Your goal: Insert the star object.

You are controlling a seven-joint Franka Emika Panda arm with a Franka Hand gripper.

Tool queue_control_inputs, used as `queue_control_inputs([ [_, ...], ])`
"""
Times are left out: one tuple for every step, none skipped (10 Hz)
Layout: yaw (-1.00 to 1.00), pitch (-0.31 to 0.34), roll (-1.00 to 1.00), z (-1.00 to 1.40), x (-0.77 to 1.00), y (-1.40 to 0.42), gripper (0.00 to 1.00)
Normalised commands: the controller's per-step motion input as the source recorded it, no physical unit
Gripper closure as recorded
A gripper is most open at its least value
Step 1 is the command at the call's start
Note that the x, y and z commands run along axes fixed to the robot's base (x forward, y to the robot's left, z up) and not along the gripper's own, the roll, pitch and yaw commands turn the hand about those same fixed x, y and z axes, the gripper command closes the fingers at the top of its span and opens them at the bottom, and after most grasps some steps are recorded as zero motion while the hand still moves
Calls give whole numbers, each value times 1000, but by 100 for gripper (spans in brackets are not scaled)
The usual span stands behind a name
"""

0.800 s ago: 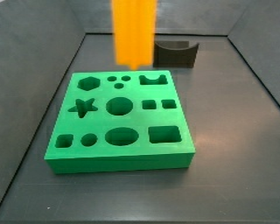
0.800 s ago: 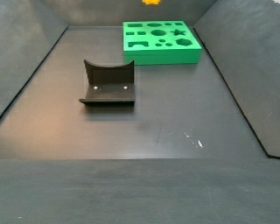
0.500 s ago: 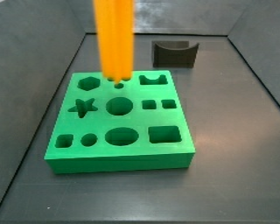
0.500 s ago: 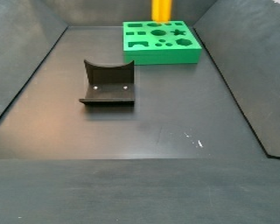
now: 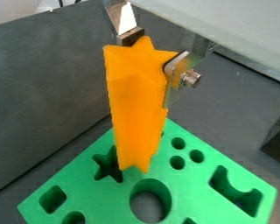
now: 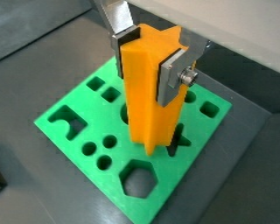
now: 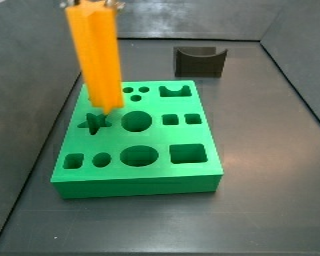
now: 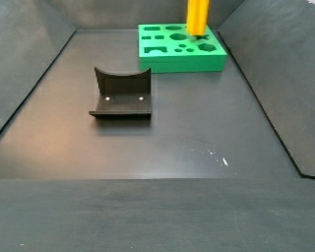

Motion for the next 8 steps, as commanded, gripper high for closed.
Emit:
queue_control_inputs([
  [46,-29,44,-371,-29,-57,100],
  [26,-13,21,-351,0,-60,100],
  [0,0,0,-246,-3,-149,100],
  [-14,-13,-31,-203,-146,-214,100],
  [-29,-50,-110,-200,-223,-206,100],
  [-3,-84,-169,-194,-343,-177,100],
  [0,-94,-214,-206,-329,-134,100],
  [-20,-99,-253,-180,-306,-109,100],
])
